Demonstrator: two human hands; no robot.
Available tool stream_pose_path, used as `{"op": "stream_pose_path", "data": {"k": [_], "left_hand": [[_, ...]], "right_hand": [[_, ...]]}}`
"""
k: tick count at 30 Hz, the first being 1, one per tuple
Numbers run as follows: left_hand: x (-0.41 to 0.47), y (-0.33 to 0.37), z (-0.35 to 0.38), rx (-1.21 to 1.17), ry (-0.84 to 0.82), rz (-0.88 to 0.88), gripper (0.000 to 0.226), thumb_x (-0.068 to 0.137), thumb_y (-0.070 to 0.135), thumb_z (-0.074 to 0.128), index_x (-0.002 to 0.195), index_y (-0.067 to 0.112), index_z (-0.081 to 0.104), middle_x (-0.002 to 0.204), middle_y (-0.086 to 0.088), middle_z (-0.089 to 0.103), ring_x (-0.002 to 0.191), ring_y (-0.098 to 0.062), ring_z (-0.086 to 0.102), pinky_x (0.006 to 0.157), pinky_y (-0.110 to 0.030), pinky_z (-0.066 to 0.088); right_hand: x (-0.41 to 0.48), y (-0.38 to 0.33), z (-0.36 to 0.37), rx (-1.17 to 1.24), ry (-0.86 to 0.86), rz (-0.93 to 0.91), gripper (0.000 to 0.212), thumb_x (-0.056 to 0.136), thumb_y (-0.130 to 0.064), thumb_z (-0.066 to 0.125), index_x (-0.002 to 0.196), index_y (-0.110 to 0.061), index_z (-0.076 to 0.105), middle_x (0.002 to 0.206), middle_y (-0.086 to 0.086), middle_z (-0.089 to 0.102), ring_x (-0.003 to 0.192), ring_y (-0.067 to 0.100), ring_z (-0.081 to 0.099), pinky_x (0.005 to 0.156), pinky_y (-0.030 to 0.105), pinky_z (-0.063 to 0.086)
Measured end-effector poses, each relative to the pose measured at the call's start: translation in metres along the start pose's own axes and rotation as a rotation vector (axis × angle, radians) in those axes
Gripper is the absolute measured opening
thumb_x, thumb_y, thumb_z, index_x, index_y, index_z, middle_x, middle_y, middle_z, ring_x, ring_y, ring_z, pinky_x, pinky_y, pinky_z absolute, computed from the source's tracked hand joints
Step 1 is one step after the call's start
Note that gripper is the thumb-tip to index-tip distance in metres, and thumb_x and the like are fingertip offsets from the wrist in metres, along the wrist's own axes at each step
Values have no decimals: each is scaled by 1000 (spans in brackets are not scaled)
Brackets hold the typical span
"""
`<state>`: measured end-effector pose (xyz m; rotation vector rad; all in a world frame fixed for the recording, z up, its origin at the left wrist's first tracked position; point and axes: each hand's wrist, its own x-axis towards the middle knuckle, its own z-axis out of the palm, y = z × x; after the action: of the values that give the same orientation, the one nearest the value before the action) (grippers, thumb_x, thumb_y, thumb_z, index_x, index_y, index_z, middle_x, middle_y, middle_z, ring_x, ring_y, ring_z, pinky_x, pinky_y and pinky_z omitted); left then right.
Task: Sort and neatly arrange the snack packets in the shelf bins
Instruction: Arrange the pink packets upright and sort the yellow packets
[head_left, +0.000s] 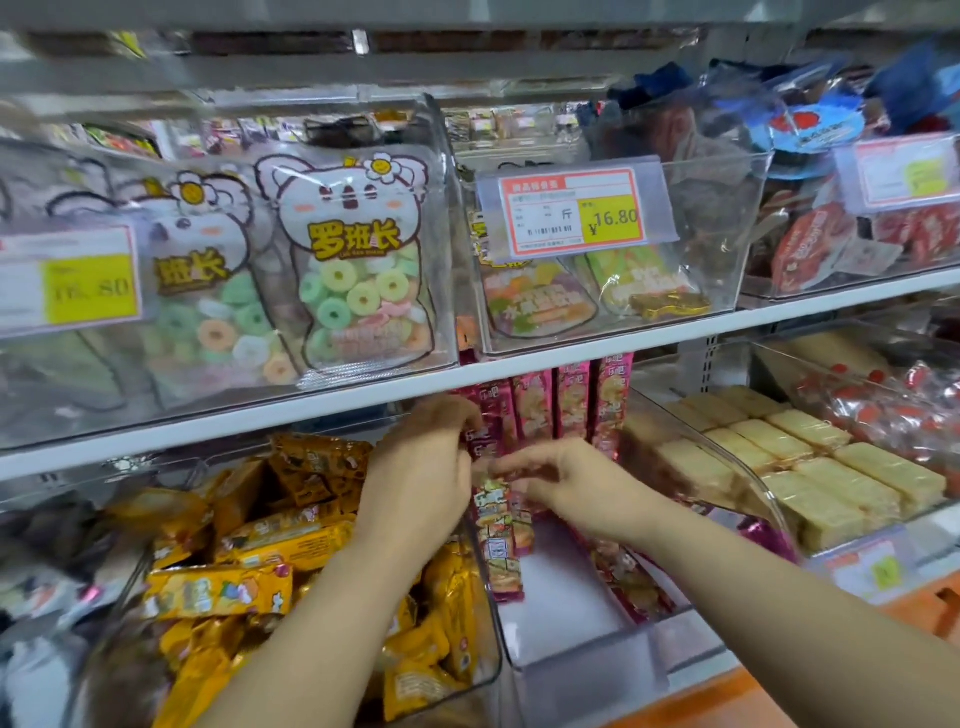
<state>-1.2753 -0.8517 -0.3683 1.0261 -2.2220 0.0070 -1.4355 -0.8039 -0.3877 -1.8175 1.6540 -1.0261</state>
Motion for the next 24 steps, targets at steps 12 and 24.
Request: {"op": "stream_pose_path", "data": {"k": [12,24], "left_hand": [[-3,-5,4,214,-355,160,38,93,30,37,126,35,55,134,15,48,128,-13,31,109,-37,25],[-2,52,51,81,-818,235,35,93,18,46,125,31,56,127,-4,50,115,-28,50,92,-37,43]], "right_hand": [[-12,-5,-46,-579,-54,87,30,90,-22,59,119,-22,64,120,-7,64,106,9,59,92,22,45],[-101,23,-76,-975,-22,279,67,70,-73,53,120,-29,54,102,-7,64,91,15,59,72,26,49]]}}
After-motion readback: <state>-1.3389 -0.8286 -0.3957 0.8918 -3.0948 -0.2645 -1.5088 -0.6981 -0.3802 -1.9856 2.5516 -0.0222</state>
